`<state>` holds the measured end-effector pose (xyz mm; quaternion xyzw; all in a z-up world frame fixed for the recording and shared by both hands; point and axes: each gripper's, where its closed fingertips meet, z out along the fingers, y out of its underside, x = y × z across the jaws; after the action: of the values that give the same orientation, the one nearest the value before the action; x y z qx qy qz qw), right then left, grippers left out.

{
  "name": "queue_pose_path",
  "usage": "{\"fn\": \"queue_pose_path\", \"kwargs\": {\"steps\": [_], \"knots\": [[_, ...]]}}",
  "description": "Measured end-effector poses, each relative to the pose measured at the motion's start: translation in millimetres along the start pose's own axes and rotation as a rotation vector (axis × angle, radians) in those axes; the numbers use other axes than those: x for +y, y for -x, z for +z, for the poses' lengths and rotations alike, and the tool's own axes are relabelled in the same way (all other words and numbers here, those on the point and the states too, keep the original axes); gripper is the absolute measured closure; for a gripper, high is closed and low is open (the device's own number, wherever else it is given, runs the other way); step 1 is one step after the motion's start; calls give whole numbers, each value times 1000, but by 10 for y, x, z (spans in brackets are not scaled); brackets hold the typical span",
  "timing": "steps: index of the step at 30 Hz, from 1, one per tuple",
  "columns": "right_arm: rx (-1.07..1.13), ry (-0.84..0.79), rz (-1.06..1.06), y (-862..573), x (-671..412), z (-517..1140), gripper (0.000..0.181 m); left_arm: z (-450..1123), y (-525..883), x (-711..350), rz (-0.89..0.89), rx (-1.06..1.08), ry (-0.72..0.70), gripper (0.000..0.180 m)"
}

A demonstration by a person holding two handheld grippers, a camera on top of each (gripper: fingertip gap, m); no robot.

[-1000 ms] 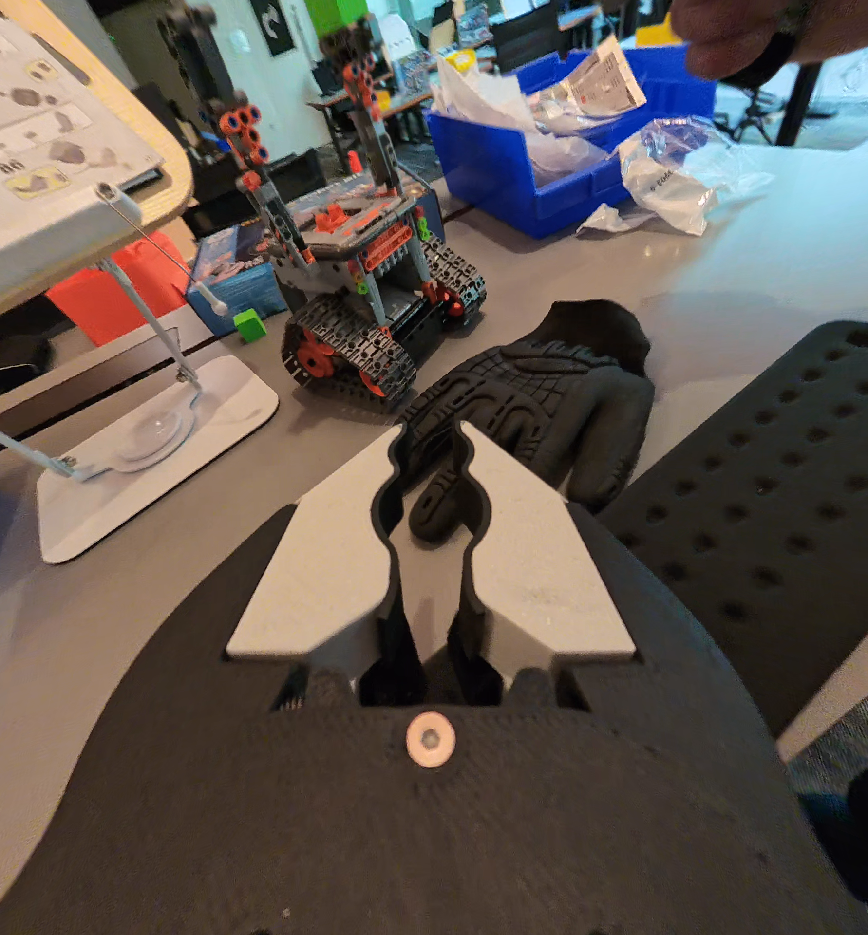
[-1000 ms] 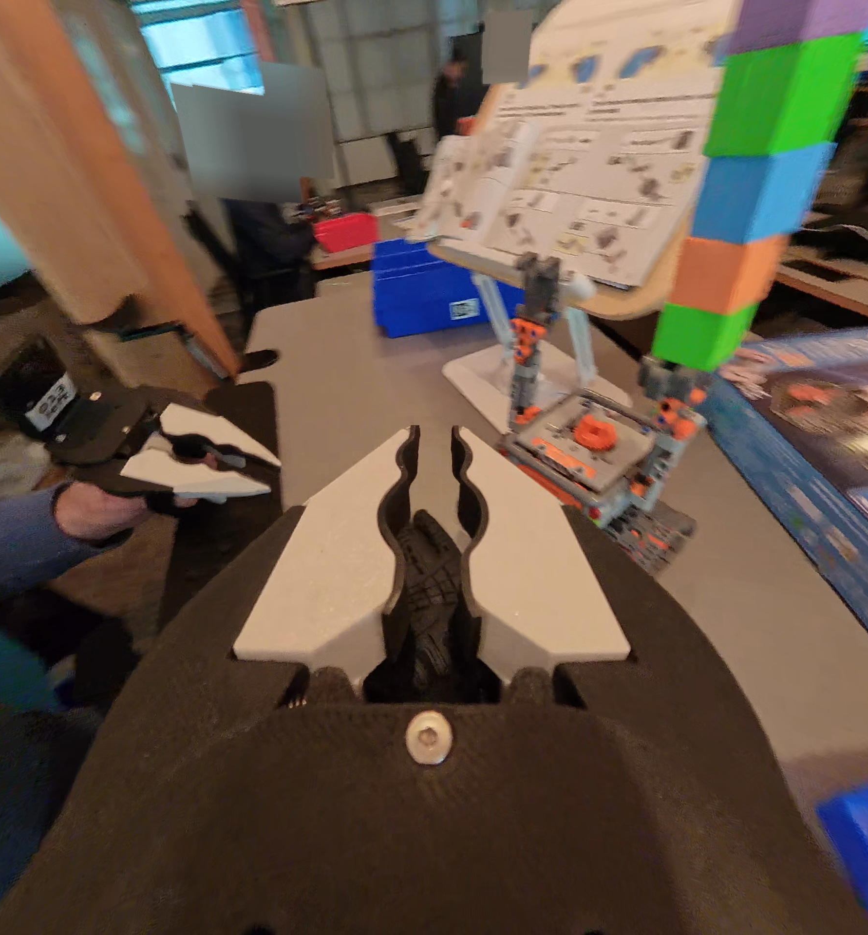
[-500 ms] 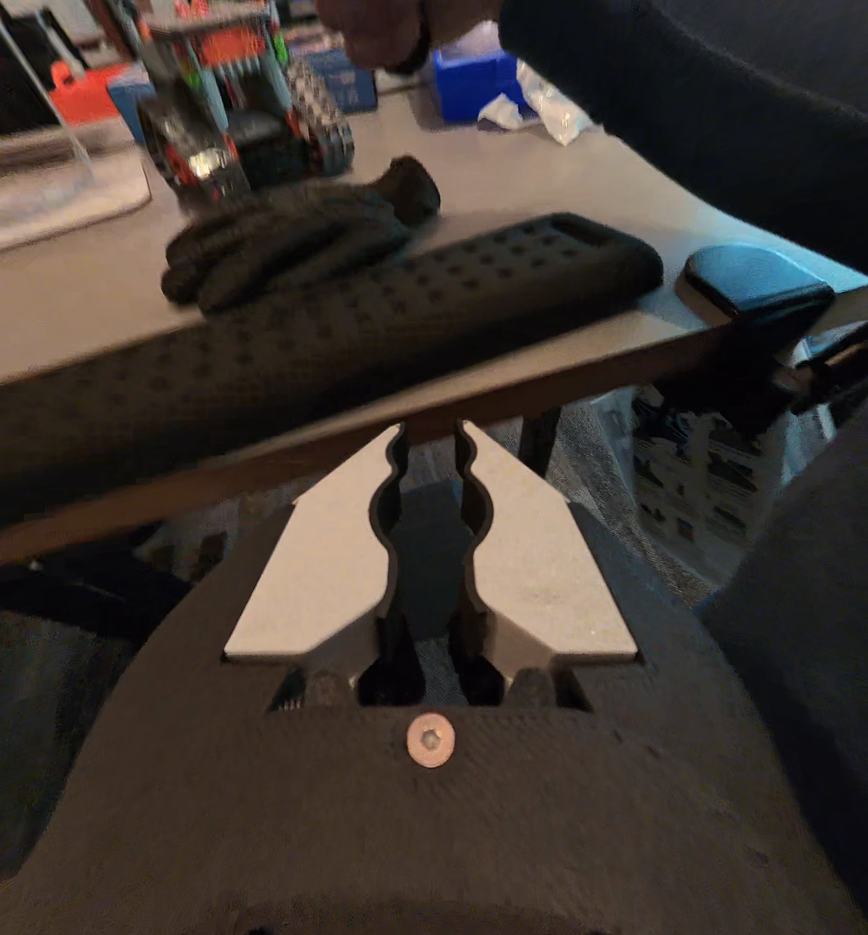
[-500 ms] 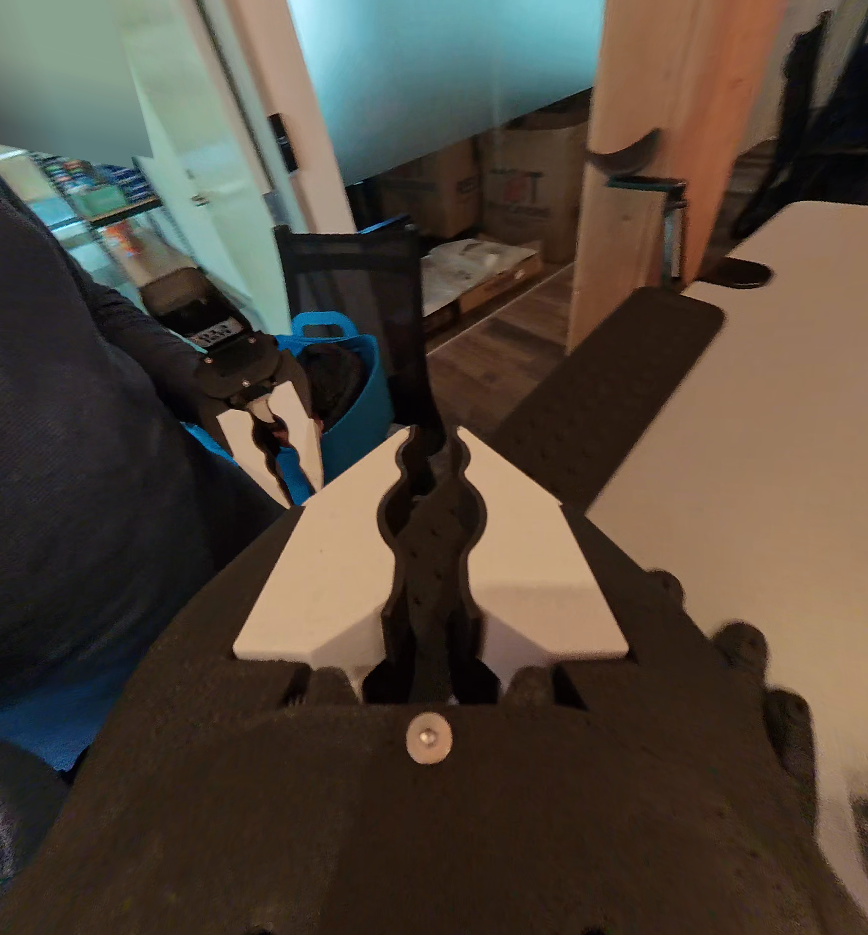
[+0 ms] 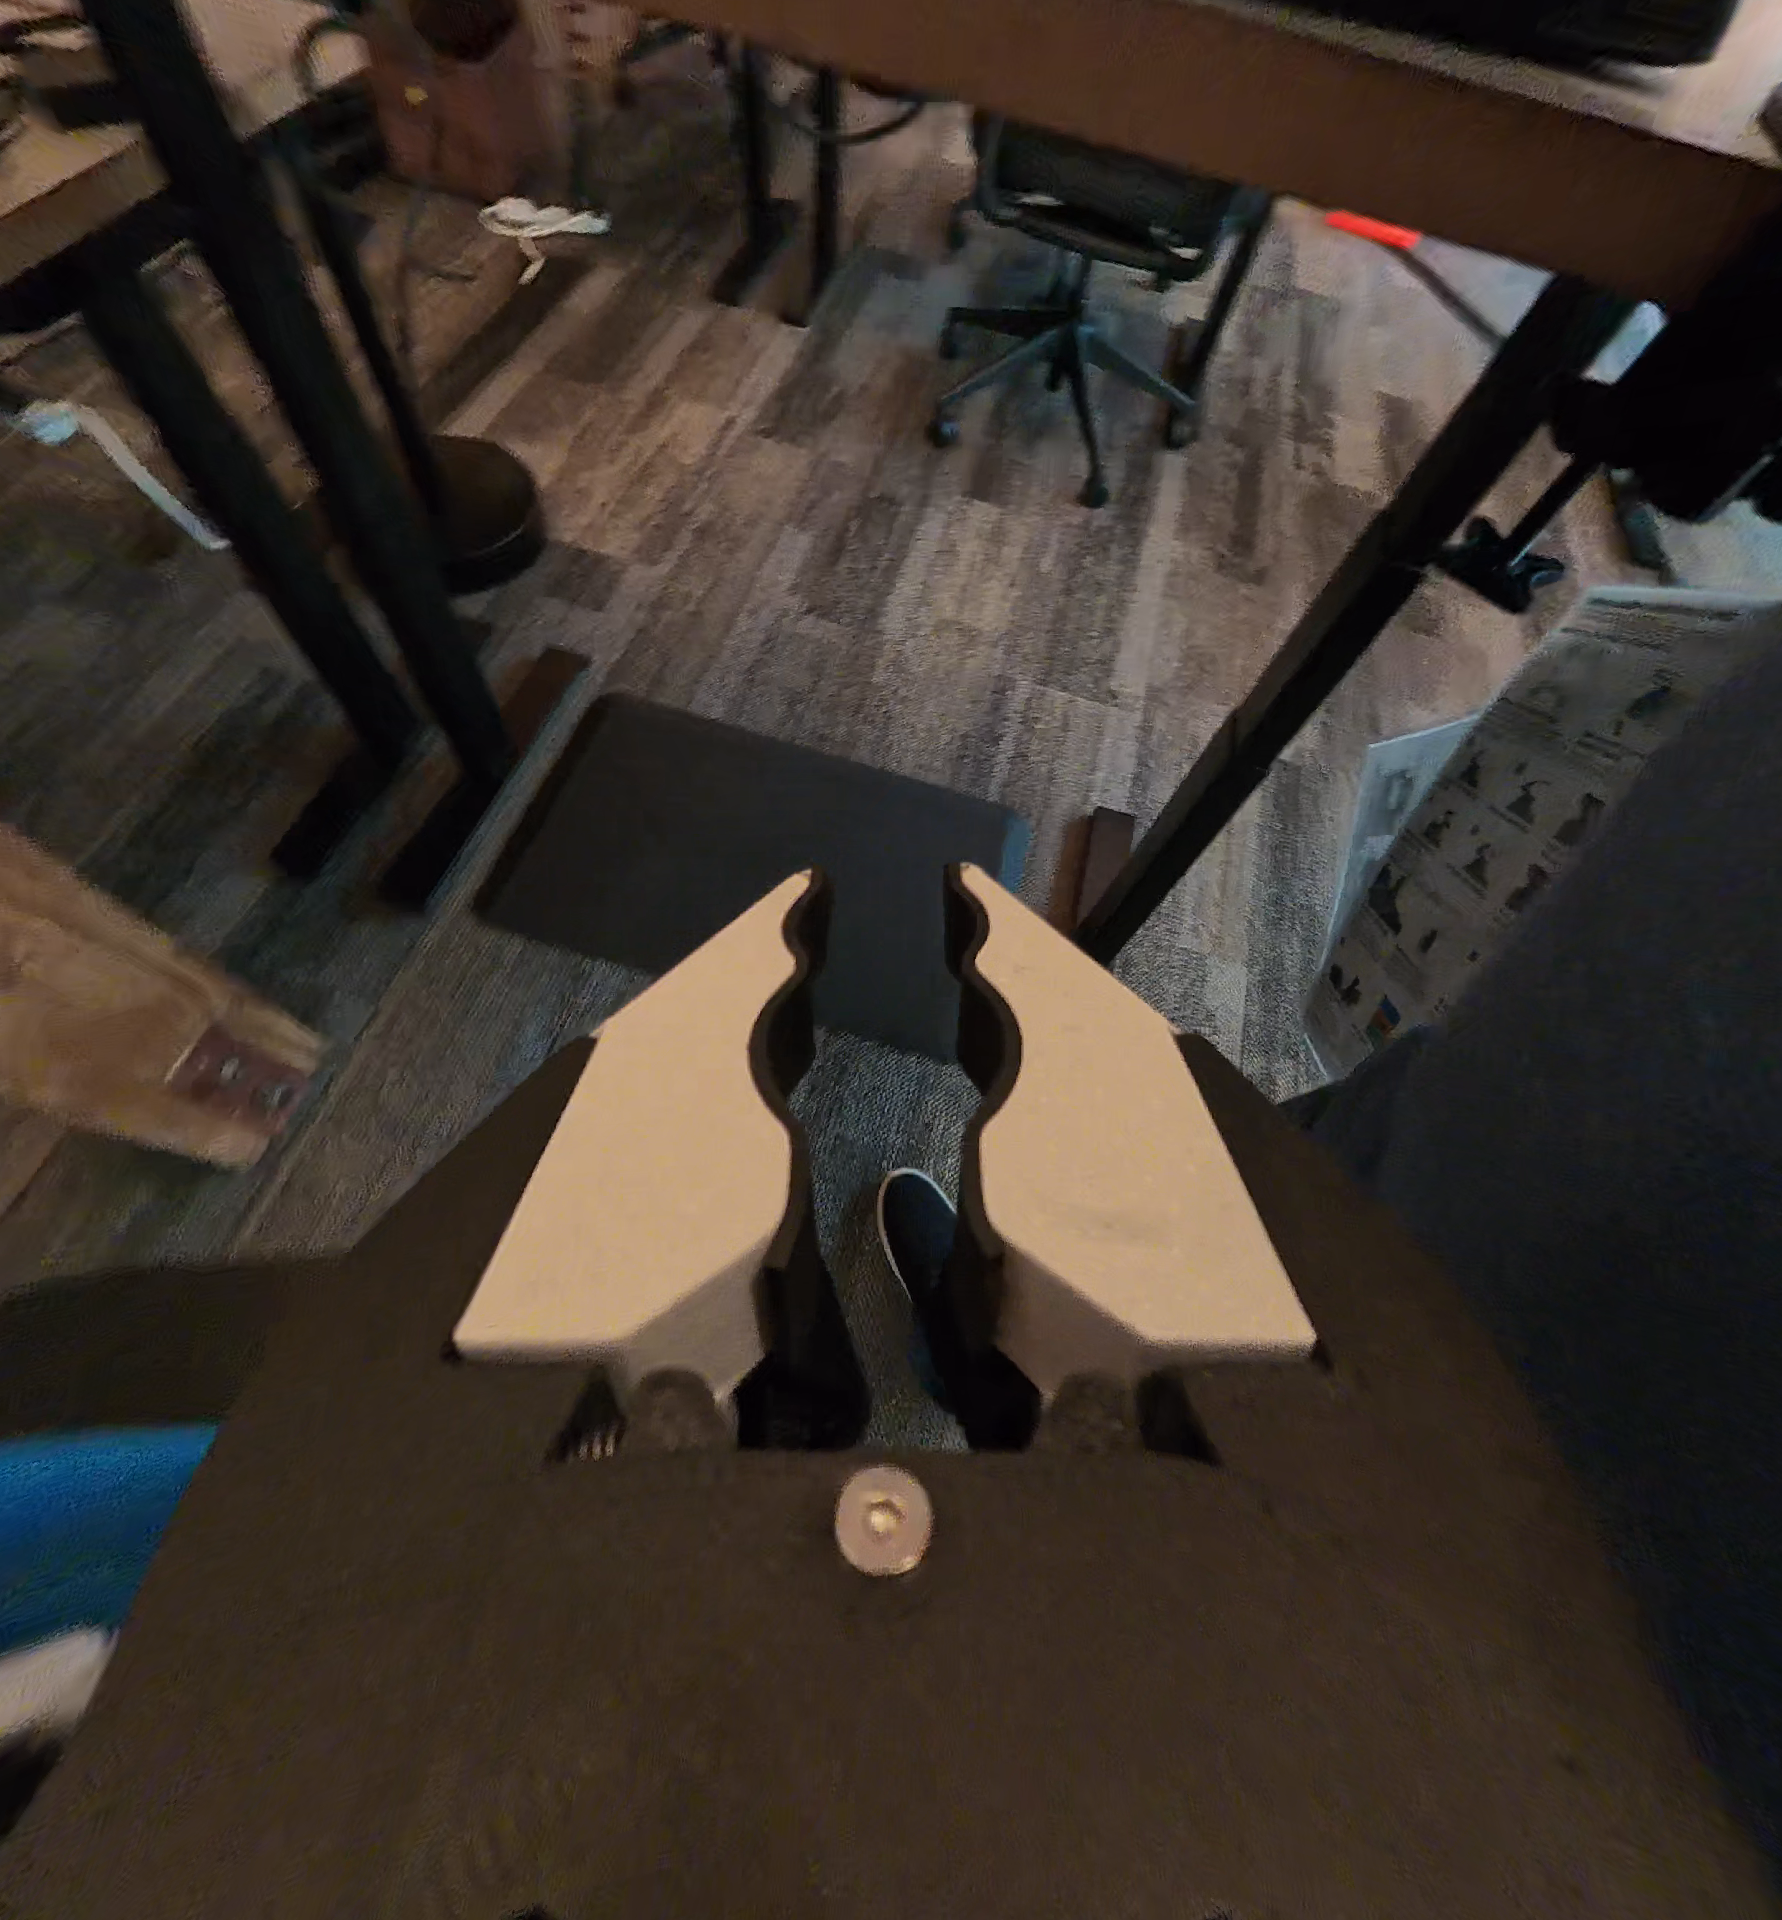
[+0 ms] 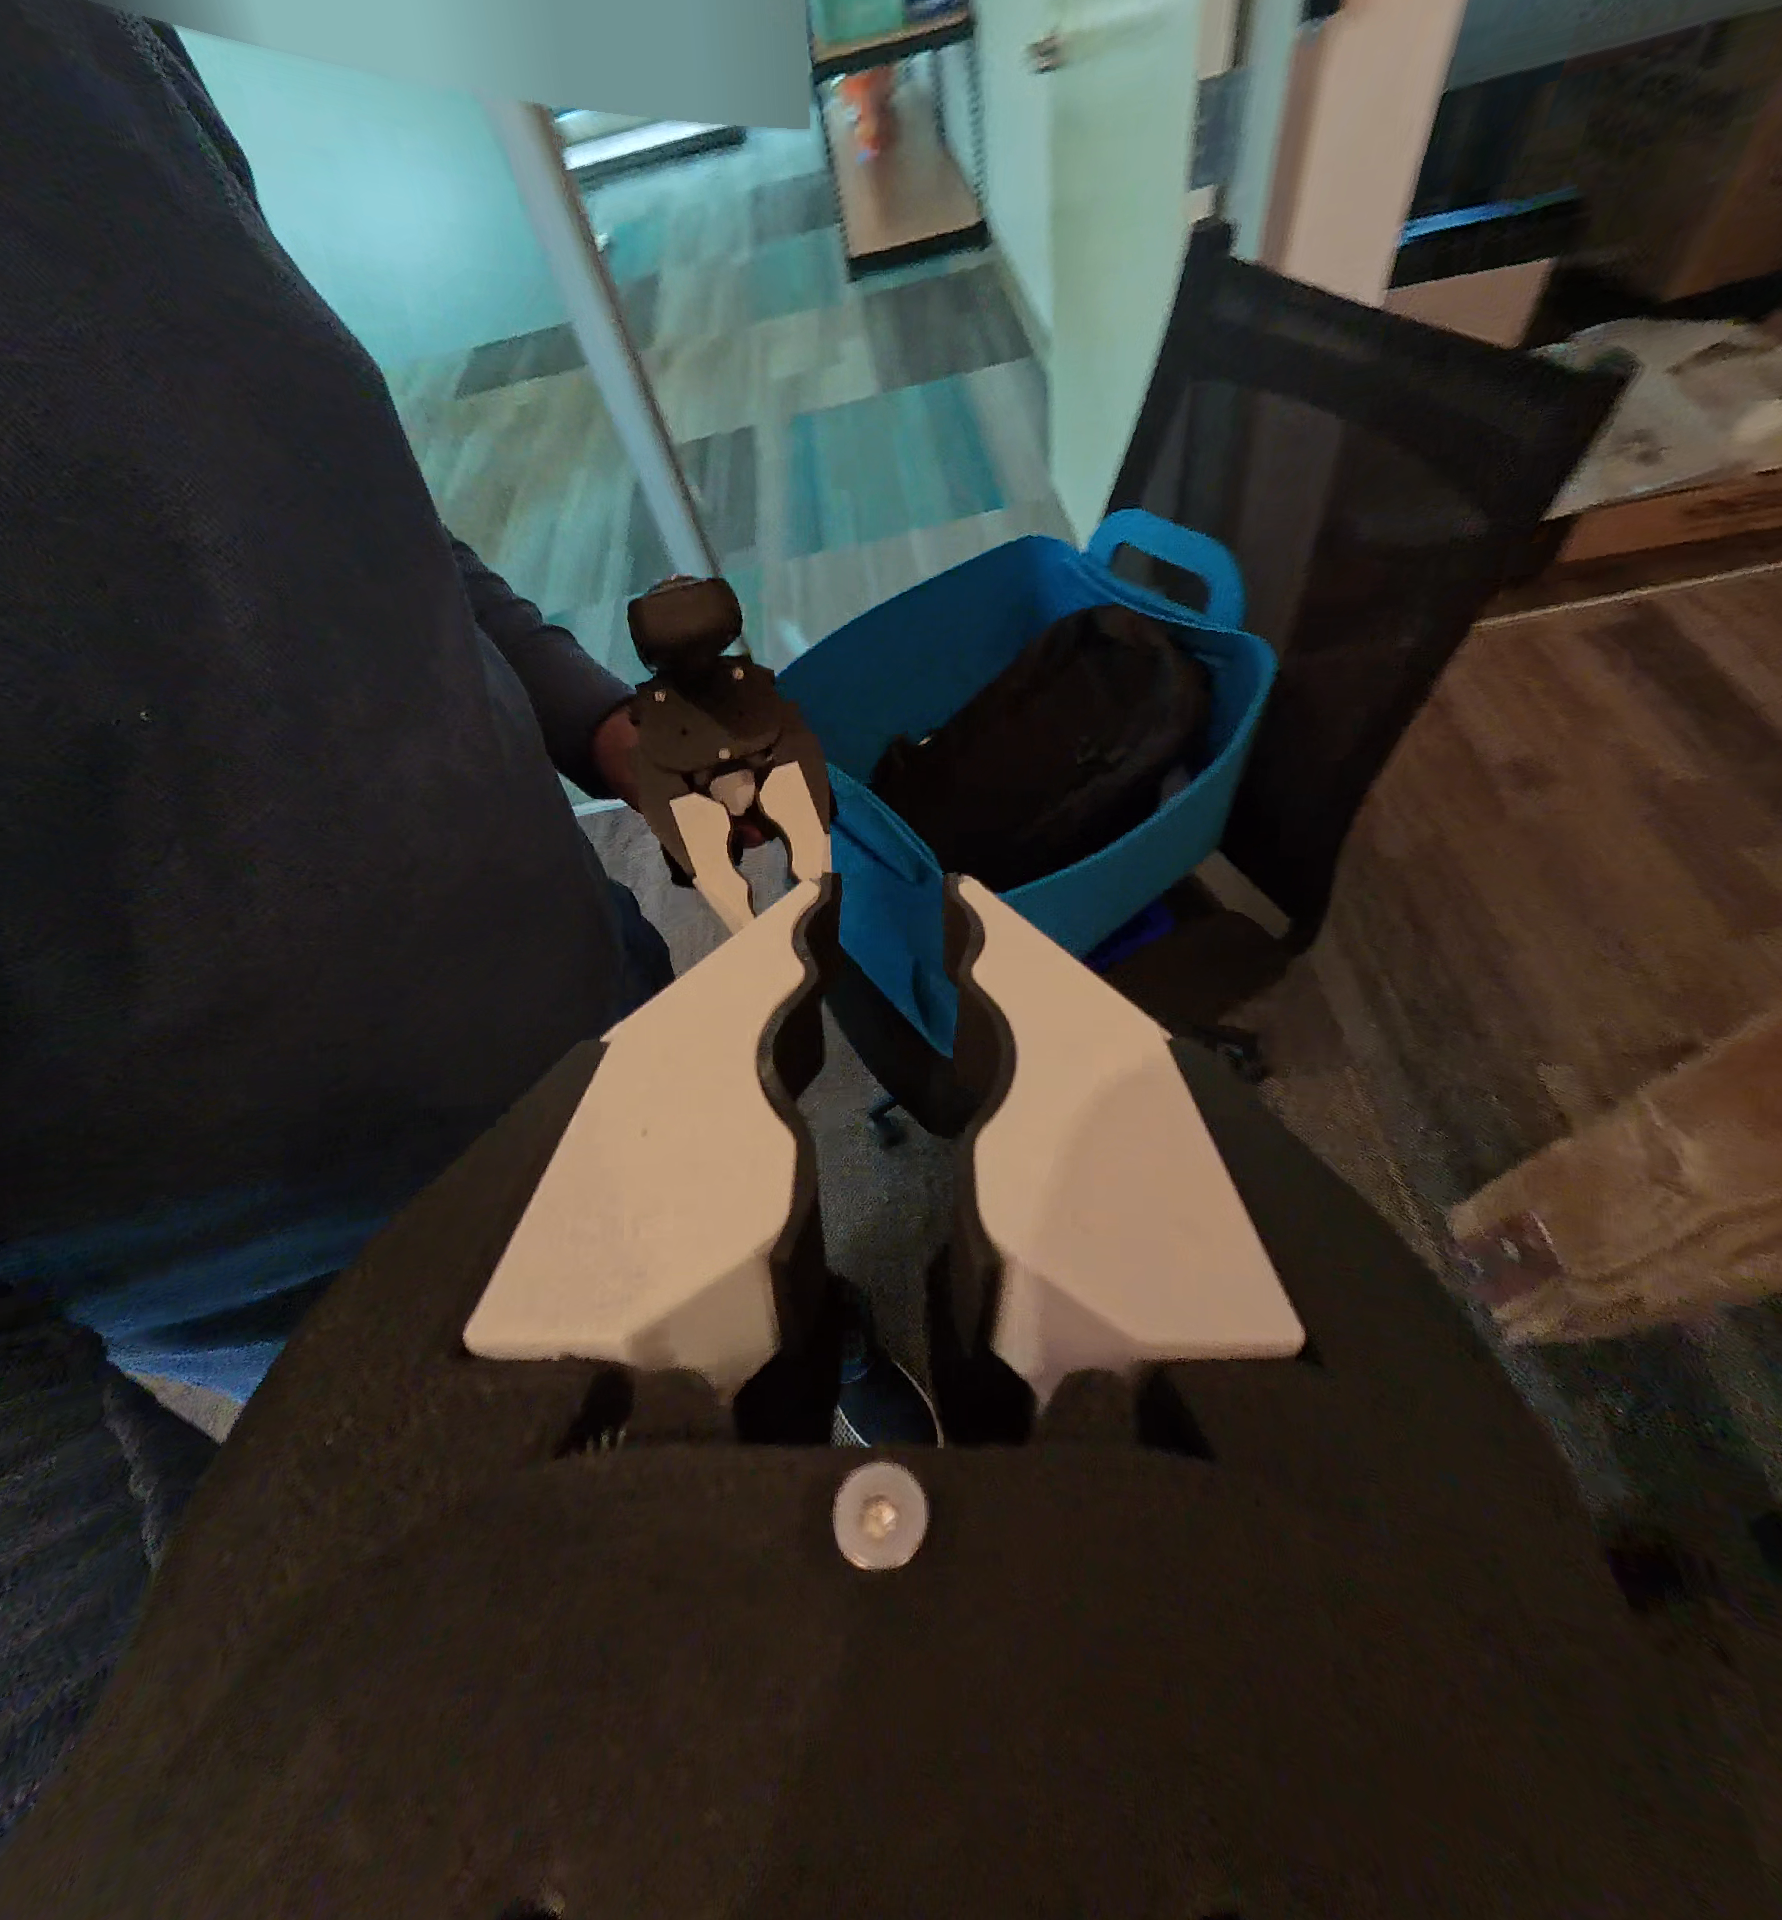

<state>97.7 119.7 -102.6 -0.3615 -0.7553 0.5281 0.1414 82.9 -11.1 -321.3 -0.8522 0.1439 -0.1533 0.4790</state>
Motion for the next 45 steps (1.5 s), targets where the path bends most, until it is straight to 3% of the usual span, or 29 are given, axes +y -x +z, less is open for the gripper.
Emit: {"fn": "queue_pose_path", "kwargs": {"steps": [10, 17, 22, 27, 32, 35, 40, 45], "knots": [[-369, 50, -85, 1379, -351, 2458, 163, -2087, -383, 1314, -141, -306, -69, 162], [-749, 74, -110, 2904, -697, 4507, 164, -4124, -1000, 2637, -344, -595, -23, 163], [-981, 180, -171, 3683, -921, 5623, 174, -5231, -1244, 3281, -515, -787, -70, 167], [-1112, 128, -172, 3878, -1199, 6414, 181, -5931, -871, 3570, -577, -889, -141, 175], [-1056, -27, -121, 3355, -1657, 7432, 181, -6577, -76, 3739, -526, -923, -86, 175], [-825, -122, -85, 2539, -1984, 8277, 181, -6973, 553, 3869, -526, -922, -78, 172], [-688, -148, 26, 1229, -2377, 8989, 181, -7490, 2363, 3824, -448, -785, -96, 161], [-400, -174, 156, 298, -2718, 9120, 181, -7476, 4376, 2814, -148, -532, -167, 149]]}}
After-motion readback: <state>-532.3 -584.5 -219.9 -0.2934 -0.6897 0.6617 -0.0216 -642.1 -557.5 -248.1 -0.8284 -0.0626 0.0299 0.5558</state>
